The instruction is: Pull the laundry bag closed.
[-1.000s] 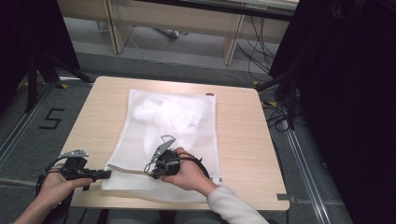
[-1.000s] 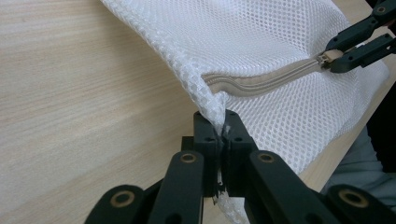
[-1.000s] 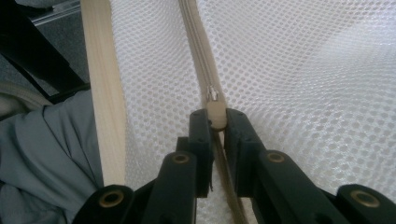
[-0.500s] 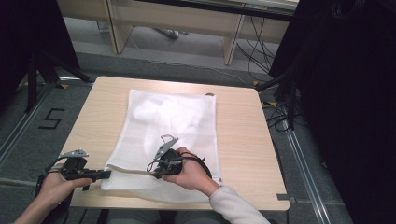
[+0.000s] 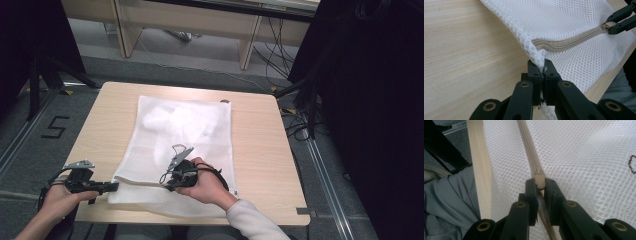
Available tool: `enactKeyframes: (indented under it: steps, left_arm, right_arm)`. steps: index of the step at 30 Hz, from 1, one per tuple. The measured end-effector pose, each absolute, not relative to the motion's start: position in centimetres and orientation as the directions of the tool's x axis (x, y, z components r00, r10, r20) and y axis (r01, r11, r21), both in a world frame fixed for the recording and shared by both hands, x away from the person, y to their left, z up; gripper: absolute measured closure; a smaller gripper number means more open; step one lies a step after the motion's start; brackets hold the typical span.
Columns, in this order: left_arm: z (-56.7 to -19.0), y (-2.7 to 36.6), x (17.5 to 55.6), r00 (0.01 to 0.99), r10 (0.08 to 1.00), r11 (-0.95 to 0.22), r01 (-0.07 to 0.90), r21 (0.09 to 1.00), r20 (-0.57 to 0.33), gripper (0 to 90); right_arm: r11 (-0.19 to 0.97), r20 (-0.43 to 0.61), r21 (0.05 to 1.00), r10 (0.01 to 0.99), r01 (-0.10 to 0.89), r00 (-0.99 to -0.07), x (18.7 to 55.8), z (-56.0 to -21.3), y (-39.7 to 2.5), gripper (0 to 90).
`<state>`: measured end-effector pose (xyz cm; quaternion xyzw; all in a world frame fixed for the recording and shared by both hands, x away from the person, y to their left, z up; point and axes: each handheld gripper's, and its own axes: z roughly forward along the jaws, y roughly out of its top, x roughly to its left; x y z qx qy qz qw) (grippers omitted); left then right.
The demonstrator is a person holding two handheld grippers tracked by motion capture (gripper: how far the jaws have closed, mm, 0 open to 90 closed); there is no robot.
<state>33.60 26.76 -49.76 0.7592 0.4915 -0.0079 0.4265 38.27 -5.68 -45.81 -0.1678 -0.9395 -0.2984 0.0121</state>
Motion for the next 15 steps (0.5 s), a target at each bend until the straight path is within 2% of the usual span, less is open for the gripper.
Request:
enactKeyframes:
  steps: [15]
  left_arm:
    - [-49.77,26.81,33.61,0.515,0.742,-0.152,0.753,0.64,-0.429,86.0]
  right_arm:
    - [0.765,0.119,0.562,0.303,0.316,-0.946,38.4,-45.8,-6.22,82.3]
